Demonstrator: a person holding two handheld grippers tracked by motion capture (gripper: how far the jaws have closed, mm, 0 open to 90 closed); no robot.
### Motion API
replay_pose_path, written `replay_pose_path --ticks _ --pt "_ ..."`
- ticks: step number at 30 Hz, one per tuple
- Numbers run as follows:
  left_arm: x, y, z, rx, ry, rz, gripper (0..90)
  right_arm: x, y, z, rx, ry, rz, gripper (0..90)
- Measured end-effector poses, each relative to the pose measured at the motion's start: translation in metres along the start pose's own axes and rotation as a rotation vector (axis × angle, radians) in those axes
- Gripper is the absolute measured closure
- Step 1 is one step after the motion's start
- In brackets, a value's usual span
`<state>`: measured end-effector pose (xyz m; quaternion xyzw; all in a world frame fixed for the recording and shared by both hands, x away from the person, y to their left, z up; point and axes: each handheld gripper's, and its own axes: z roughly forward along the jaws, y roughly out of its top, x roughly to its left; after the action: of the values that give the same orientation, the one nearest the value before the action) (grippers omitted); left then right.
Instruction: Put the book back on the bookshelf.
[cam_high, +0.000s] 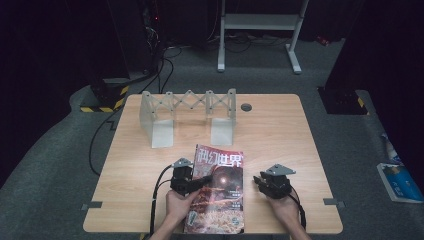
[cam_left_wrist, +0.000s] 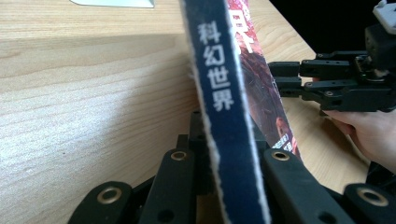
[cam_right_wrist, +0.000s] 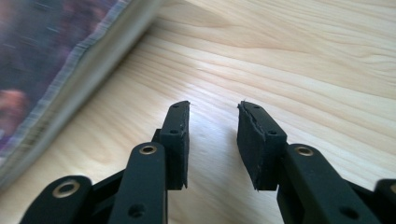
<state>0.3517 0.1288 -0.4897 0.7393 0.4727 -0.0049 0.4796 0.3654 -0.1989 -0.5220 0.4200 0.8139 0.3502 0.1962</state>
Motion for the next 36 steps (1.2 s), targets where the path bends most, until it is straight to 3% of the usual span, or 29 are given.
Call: replay_pose_path --ticks 4,8,10,24,36 --pt "-0.003 0.003 -0.003 -0.003 -0.003 0.009 80.5 -0.008 -0.003 -0.002 -0.012 -0.050 0.009 59.1" --pt "-0.007 0.008 -0.007 -0.012 -0.022 0.019 81.2 -0.019 -0.014 -0.004 -0.063 -0.094 0.041 55.2" --pt "-0.008 0.010 -0.010 -0.016 -0.025 0.023 81.6 -0.024 -0.020 -0.006 -0.095 -0.101 0.090 54.8" --pt "-0.014 0.025 -0.028 -0.036 -0.022 0.065 82.7 -0.020 -0.022 -0.007 -0.107 -0.129 0.064 54.7" --pt "-0.009 0.038 -0.047 -0.056 -0.012 0.083 82.9 -0.019 -0.024 -0.008 -0.111 -0.139 0.064 53.8"
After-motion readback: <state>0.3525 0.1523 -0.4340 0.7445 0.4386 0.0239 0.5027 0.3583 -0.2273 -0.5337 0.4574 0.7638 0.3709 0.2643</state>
